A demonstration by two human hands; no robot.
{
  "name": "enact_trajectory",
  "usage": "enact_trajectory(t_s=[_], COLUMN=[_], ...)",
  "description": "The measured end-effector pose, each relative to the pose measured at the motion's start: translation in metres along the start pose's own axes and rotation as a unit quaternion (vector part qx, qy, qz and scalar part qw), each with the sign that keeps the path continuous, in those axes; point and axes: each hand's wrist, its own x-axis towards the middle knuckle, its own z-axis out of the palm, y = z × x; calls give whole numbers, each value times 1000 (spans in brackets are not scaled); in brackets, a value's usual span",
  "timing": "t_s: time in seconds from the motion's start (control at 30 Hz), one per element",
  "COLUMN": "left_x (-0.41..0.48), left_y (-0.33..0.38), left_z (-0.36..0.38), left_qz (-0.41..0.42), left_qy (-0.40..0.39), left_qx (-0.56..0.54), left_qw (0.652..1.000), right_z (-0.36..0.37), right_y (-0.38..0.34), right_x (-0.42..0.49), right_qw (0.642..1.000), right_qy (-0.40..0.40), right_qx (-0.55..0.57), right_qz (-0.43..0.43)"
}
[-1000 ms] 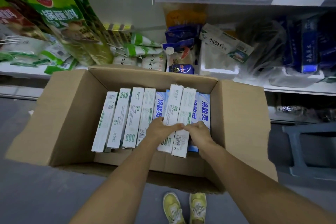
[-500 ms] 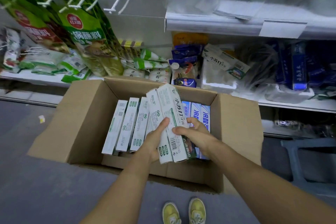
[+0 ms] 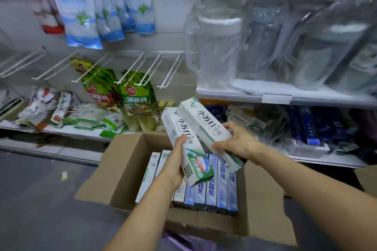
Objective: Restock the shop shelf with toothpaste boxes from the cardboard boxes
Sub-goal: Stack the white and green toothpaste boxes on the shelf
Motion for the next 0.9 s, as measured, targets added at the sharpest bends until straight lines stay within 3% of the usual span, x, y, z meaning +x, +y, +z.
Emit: enact_trajectory(t_s=[0.33,0.57,0.9], left_x=[-67,-98,-103], left_y=[80,119,196], left_z=[47,90,184], left_qz=[152,225,324], left_qy=[-62,-87,-117], left_qx=[26,89,48], left_qw=[986,966,938], right_z=[-73,-130,-237], right_y=[-87,-127,-201], right_x=[-49,-67,-67], right_qw=[971,940,870], right_qy=[124,167,244], right_qx=[-150,-227,-337], right_qz=[-140,-195,-264])
